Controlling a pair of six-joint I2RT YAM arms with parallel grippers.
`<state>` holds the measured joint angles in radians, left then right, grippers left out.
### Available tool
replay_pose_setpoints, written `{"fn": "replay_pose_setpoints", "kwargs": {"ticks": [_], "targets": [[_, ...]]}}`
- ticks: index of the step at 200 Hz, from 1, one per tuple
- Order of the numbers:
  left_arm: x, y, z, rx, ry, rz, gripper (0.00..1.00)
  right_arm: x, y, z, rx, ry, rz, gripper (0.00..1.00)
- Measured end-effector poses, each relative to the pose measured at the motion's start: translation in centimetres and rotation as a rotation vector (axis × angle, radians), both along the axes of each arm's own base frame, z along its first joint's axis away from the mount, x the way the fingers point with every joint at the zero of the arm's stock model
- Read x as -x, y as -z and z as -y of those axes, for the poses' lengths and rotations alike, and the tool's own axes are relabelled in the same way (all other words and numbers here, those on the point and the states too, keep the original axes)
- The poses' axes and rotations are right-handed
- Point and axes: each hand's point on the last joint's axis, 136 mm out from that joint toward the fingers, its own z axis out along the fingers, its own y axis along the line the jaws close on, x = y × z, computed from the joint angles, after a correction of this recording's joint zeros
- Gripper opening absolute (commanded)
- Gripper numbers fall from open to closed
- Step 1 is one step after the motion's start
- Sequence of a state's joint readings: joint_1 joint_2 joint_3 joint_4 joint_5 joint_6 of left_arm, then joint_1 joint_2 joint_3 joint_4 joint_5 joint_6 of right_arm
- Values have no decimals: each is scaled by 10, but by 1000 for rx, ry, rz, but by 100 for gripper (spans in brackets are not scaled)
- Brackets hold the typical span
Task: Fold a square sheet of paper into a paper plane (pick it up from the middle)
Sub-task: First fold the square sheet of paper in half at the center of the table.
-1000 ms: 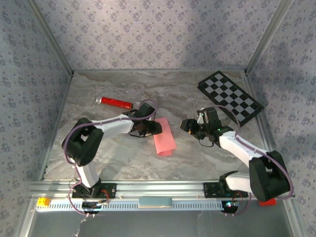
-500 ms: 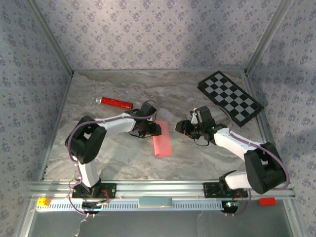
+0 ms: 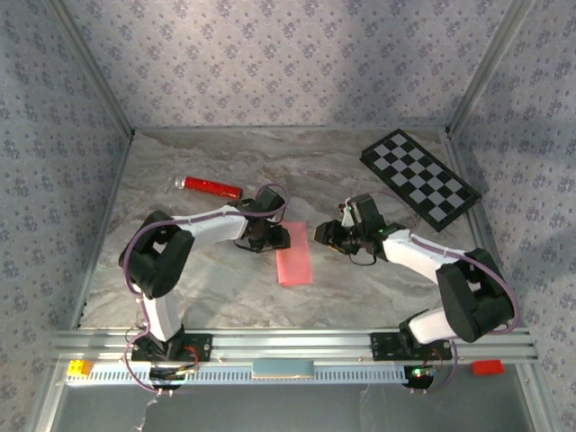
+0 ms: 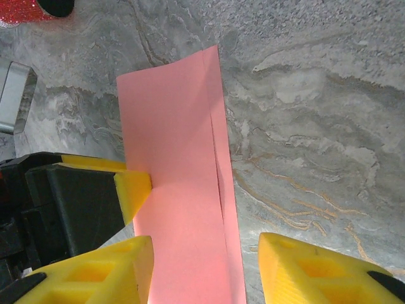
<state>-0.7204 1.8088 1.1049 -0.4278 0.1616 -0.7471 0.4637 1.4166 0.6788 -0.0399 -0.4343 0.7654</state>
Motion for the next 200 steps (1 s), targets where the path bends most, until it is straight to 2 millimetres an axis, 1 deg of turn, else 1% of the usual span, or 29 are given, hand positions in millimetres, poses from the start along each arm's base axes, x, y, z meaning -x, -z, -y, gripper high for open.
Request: {"fn": "replay_pose_setpoints", "kwargs": {"ticks": [28,75,144,200], "targets": [[0,0,0,-2,4,2,48,0,0,-1,0,-2,0,49],[-2,2,2,-5,6,-4,53,1,3,0,5,-1,-9,50],[-3,3,3,-36,26,-30,54,1,10,2,22,5,-26,50],[-2,6,4,-142,54,-18,55,-1,12,4,38,18,-23,51]]}}
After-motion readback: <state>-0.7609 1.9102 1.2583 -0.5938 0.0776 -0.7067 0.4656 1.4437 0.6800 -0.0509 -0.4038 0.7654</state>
